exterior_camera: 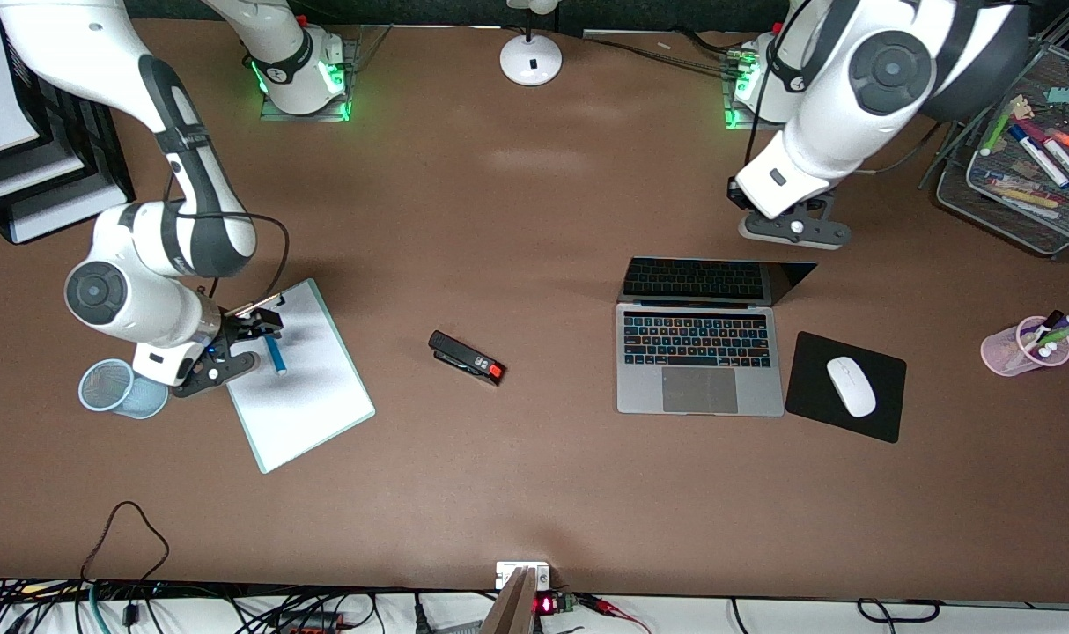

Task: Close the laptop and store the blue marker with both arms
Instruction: 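Lower the right gripper onto the blue marker while the left gripper nears the lid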

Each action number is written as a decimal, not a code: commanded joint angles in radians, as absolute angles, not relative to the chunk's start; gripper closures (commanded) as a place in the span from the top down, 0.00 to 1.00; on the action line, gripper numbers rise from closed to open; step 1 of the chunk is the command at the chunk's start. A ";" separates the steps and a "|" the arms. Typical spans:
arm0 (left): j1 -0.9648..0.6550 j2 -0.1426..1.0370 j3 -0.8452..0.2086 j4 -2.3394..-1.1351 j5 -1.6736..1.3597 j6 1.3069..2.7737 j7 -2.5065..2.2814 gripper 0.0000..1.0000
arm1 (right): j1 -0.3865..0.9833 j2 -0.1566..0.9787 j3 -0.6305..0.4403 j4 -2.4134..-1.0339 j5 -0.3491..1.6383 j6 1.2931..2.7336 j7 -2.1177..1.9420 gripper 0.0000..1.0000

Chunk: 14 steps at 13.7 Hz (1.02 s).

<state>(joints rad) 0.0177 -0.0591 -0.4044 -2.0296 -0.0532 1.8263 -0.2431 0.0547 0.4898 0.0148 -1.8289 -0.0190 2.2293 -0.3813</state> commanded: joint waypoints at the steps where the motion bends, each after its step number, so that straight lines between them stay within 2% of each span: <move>1: 0.035 -0.110 -0.429 -2.127 -0.061 1.913 -0.268 0.00 | 0.061 0.511 0.017 -1.833 -0.031 2.267 -0.466 0.92; 5: 0.038 -0.088 -0.430 -2.203 -0.060 2.034 -0.296 0.00 | 0.058 0.534 0.017 -1.832 -0.031 2.302 -0.558 0.72; 14: 0.035 -0.009 -0.430 -2.244 -0.054 2.223 -0.298 0.00 | 0.052 0.597 0.014 -1.824 -0.031 2.399 -0.571 0.63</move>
<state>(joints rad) 0.0259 -0.0326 -0.4183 -2.2447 -0.0532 2.1822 -0.2900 0.0582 0.5946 0.0126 -1.8288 -0.0195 2.3884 -0.5598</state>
